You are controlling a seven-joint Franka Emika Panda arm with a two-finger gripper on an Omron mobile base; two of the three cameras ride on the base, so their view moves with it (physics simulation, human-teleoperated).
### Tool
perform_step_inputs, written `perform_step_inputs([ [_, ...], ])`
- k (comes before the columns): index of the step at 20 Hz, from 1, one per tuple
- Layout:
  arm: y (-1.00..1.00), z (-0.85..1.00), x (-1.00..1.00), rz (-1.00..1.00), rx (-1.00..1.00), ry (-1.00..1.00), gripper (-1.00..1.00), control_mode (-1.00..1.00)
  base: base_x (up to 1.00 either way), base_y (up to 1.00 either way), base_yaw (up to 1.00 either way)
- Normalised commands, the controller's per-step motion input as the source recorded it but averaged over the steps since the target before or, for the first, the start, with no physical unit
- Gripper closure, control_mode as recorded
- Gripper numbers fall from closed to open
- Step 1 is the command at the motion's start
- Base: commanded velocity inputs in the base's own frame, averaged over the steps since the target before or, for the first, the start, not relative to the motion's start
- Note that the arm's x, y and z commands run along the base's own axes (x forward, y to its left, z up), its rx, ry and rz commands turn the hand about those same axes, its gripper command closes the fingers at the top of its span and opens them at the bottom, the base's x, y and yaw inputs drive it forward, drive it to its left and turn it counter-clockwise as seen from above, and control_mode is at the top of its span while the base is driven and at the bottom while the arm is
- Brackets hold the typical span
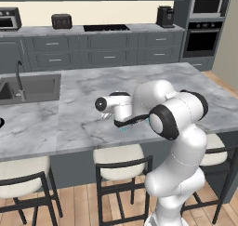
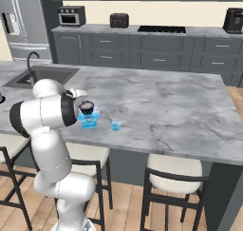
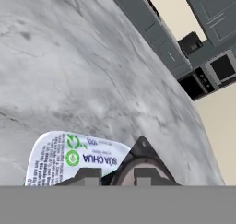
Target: Stack the yogurt containers by placing the smaller containers on top of the larger containers.
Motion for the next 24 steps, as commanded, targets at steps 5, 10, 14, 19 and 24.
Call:
perform_step_inputs([
  [5, 0.0, 0.0, 0.0, 0.0, 0.0, 0.0, -1.0, -1.0, 0.0, 0.0, 0.0],
  [10, 0.0, 0.34, 0.0, 0.0, 0.0, -0.01, -1.0, -1.0, 0.0, 0.0, 0.0],
  [14, 0.0, 0.6, 0.0, -0.03, 0.0, 0.0, -1.0, -1.0, 0.0, 0.0, 0.0],
  [19, -0.18, 0.52, -0.08, -0.11, 0.03, 0.06, -1.0, -1.0, 0.0, 0.0, 0.0],
  [24, -0.51, 0.34, -0.11, -0.14, 0.14, 0.04, -1.0, -1.0, 0.0, 0.0, 0.0],
])
